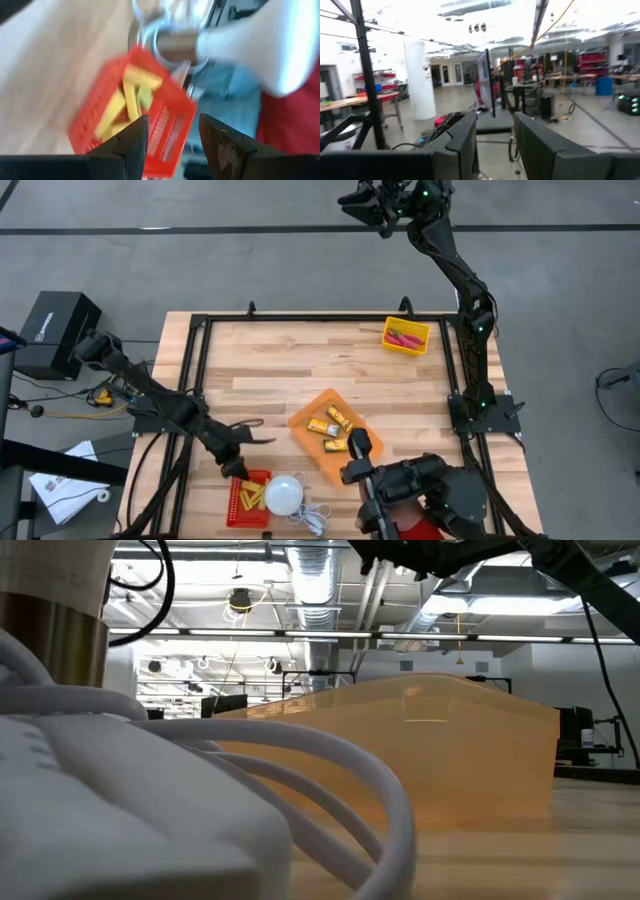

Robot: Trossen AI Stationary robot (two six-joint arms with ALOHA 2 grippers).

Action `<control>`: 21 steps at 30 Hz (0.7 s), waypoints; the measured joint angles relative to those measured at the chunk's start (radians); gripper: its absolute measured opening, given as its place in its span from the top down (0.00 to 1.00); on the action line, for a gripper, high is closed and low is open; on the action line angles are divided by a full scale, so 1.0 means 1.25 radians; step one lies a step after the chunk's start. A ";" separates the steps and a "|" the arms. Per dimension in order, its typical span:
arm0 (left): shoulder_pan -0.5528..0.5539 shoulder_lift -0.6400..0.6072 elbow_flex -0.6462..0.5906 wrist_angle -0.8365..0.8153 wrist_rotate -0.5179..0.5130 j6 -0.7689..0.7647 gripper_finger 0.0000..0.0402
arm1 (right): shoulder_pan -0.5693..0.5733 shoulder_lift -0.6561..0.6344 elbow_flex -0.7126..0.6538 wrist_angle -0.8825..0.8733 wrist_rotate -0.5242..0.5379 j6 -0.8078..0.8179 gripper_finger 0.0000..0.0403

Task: Pick & Place School Supplies
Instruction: Return to Home Position

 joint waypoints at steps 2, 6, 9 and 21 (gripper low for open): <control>0.019 -0.053 0.000 -0.028 -0.054 0.010 0.58 | -0.002 0.000 0.000 0.007 0.015 -0.003 0.69; 0.074 -0.165 0.000 -0.061 -0.194 0.072 0.61 | -0.002 0.000 0.000 0.009 0.023 0.008 0.69; 0.120 -0.234 0.001 -0.068 -0.261 0.129 0.64 | -0.009 0.000 0.000 0.009 0.003 0.070 0.69; 0.194 -0.351 0.001 -0.087 -0.343 0.261 0.70 | -0.005 -0.004 0.001 0.019 -0.011 0.216 0.61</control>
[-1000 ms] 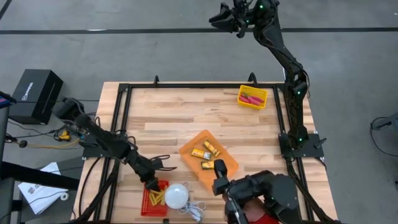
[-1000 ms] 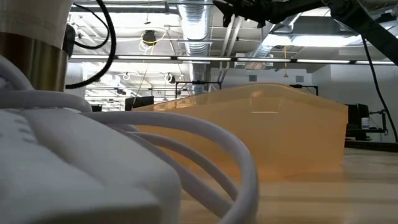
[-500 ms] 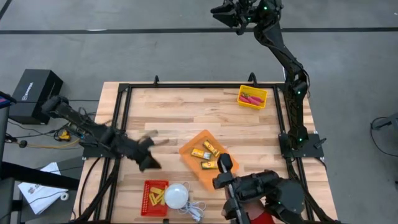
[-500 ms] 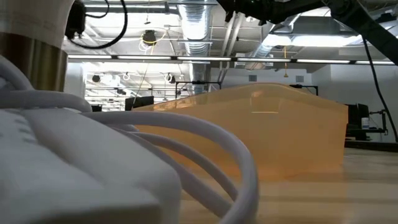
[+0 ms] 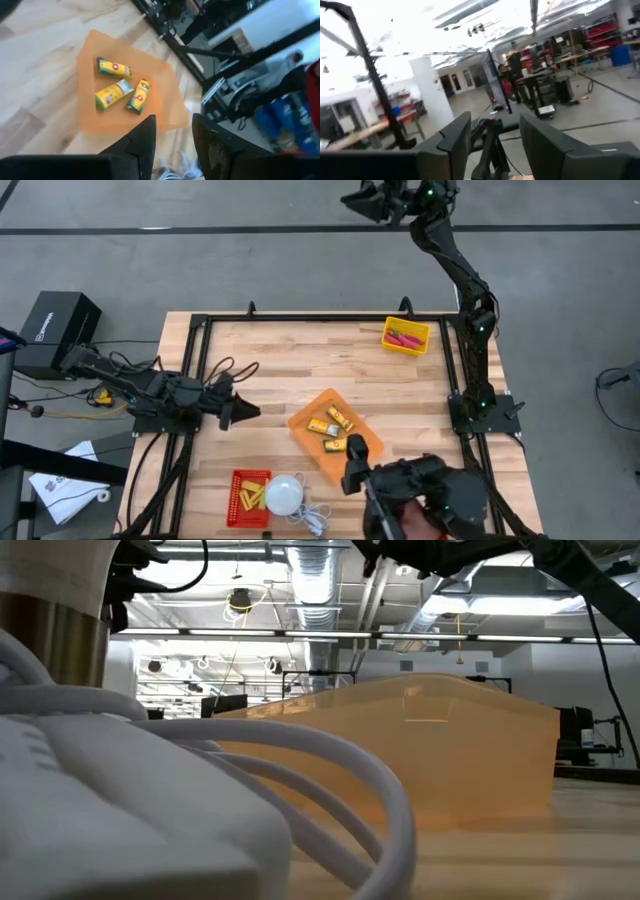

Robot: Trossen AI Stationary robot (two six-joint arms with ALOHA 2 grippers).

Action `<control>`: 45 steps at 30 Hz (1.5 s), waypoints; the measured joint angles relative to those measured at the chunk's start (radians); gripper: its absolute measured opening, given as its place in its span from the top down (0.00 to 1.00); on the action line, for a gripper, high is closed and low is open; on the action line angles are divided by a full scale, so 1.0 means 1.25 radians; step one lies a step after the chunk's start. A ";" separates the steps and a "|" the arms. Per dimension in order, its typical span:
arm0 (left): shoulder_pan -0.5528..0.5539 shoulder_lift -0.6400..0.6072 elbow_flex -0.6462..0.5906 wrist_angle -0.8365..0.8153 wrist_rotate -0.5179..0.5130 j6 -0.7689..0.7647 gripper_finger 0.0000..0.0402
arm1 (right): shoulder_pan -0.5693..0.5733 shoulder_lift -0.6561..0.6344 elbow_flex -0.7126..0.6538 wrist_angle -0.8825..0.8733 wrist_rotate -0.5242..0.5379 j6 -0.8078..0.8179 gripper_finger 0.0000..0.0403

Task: Pick & Place School Supplies
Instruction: Return to Home Position

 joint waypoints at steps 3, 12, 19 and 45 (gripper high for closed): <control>0.000 -0.002 0.000 0.003 0.011 0.032 0.70 | 0.013 0.002 -0.001 -0.009 0.010 0.003 0.58; -0.001 -0.055 0.000 -0.003 0.044 0.103 0.71 | 0.081 0.003 -0.001 -0.281 -0.077 0.043 0.59; -0.001 -0.140 0.000 0.041 0.031 0.169 0.71 | 0.173 -0.074 -0.005 -0.297 -0.018 -0.155 0.59; -0.002 -0.404 0.054 0.181 -0.111 0.600 0.71 | 0.426 -1.289 -1.031 -0.589 0.657 -0.610 0.59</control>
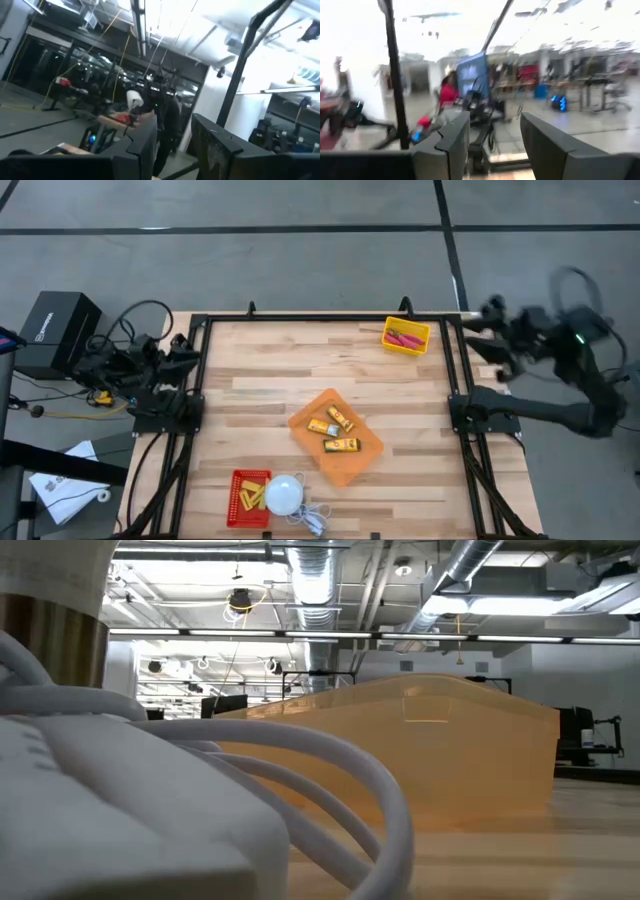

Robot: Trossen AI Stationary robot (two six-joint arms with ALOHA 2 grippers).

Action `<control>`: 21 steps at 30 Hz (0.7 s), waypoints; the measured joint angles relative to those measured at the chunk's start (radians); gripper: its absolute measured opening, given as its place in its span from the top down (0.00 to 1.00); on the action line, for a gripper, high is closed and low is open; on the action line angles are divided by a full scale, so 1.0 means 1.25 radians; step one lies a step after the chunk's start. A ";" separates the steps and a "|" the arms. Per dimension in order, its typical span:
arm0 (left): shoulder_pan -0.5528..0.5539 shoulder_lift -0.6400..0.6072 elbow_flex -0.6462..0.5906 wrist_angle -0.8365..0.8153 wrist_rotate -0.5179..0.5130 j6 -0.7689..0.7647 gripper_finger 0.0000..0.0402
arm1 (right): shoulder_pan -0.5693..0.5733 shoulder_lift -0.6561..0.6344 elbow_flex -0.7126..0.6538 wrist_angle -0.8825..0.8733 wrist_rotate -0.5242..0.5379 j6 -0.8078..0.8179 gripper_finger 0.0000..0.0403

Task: Pick & Place School Supplies
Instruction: Return to Home Position

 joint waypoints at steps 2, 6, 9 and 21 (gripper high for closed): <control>0.000 0.009 0.000 0.001 -0.026 0.001 0.71 | -0.002 -0.113 -0.080 0.002 0.041 0.029 0.59; 0.000 0.022 0.000 -0.006 -0.045 -0.002 0.70 | -0.005 -0.280 -0.171 -0.030 0.058 0.042 0.59; 0.000 0.012 0.000 -0.032 -0.018 -0.004 0.70 | -0.005 -0.384 -0.199 -0.097 0.086 0.042 0.59; 0.001 -0.074 -0.041 -0.231 -0.036 -0.024 0.70 | -0.008 -0.389 -0.190 -0.255 0.181 -0.026 0.59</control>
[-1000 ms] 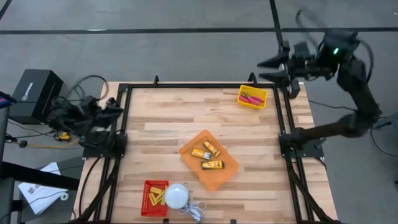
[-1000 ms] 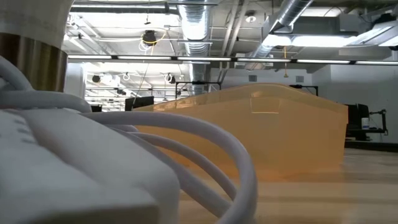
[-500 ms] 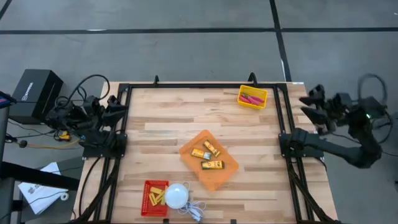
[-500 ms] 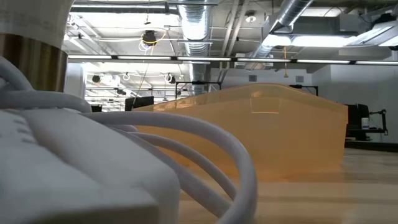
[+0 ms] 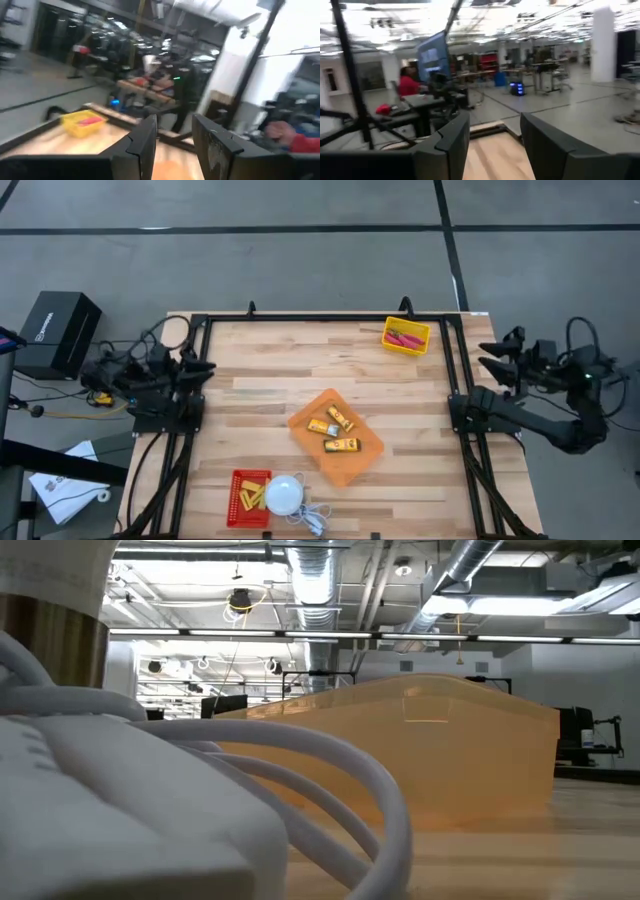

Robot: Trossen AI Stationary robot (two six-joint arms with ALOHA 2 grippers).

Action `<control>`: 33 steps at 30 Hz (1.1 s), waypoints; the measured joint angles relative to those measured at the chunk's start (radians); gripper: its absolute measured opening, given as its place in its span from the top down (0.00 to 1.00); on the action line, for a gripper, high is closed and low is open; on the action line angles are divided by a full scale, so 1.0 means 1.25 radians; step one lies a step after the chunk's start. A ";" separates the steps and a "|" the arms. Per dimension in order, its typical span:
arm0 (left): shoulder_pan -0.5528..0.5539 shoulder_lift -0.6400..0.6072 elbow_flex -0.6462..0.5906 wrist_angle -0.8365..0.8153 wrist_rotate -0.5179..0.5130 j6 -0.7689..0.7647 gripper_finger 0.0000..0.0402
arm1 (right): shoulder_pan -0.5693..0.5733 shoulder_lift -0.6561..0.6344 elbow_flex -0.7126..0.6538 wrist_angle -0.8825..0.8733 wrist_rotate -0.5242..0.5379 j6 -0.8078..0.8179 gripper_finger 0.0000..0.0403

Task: Pick & Place School Supplies
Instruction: Return to Home Position

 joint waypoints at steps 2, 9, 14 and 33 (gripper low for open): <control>0.000 0.000 -0.035 0.020 0.025 -0.038 0.70 | 0.001 0.000 -0.025 0.012 0.024 0.010 0.59; 0.000 -0.002 -0.229 0.128 0.169 -0.186 0.69 | -0.004 0.000 -0.153 0.106 0.016 0.083 0.58; -0.001 -0.002 -0.374 0.323 0.278 -0.242 0.68 | -0.005 -0.001 -0.245 0.158 -0.024 0.157 0.58; -0.001 0.003 -0.374 0.333 0.364 -0.273 0.68 | -0.004 -0.002 -0.493 0.434 -0.075 0.077 0.56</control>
